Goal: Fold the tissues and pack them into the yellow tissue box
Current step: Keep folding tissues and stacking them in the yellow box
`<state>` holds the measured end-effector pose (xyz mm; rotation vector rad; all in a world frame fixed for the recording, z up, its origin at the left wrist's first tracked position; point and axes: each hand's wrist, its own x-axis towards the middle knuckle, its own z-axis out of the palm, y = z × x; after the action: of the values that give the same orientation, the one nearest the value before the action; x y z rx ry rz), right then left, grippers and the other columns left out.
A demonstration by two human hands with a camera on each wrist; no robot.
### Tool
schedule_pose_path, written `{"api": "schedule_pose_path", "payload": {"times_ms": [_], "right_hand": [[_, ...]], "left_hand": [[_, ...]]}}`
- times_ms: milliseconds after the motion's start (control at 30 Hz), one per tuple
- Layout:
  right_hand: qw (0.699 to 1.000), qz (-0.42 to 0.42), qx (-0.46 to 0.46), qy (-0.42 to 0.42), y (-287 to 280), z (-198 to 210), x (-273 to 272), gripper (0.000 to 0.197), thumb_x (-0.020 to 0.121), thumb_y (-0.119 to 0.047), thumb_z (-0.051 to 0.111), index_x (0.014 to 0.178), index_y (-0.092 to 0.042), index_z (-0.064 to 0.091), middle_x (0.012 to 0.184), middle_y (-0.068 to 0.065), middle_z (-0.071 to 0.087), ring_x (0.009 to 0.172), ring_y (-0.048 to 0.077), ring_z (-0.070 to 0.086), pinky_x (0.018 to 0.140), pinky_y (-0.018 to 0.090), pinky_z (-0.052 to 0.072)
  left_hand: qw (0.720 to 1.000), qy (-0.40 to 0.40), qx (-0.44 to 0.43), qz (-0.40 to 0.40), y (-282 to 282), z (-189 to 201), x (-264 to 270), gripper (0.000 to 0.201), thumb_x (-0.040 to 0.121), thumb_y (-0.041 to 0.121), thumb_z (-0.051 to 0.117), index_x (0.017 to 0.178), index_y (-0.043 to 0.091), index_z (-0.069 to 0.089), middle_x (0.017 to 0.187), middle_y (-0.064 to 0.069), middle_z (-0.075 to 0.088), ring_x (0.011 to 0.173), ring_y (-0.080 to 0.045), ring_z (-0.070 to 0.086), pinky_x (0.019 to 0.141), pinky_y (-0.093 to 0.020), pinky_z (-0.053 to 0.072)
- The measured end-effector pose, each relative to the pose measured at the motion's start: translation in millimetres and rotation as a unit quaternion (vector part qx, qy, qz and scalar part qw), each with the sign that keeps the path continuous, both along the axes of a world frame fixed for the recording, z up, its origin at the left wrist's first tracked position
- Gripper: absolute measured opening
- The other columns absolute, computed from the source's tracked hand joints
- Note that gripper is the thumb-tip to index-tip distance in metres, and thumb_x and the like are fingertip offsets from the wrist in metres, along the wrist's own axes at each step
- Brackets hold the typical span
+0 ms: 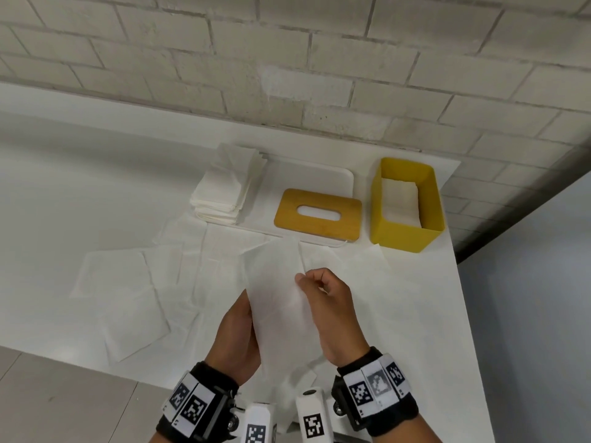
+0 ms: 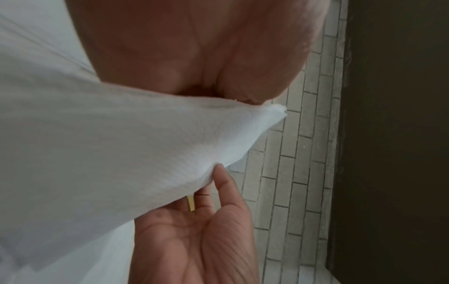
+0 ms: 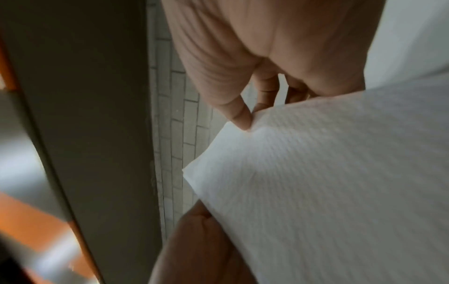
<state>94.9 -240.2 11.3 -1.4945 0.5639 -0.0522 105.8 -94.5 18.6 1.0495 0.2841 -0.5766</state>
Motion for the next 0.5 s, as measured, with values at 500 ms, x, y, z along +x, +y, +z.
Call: {"api": "schedule_pose_path", "payload": {"times_ms": [500], "right_hand": [[0.991, -0.019, 0.125, 0.035, -13.8, -0.4, -7.1, 0.015, 0.087, -0.029, 0.070, 0.096, -0.017, 0.067, 0.094, 0.009, 0.067, 0.088, 0.023, 0.061, 0.079, 0.040, 0.050]], "left_hand": [[0.998, -0.019, 0.029, -0.048, -2.8, 10.1, -3.0, 0.043, 0.102, 0.042, 0.047, 0.125, 0.015, 0.072, 0.122, -0.010, 0.075, 0.113, -0.022, 0.072, 0.096, -0.038, 0.055]]}}
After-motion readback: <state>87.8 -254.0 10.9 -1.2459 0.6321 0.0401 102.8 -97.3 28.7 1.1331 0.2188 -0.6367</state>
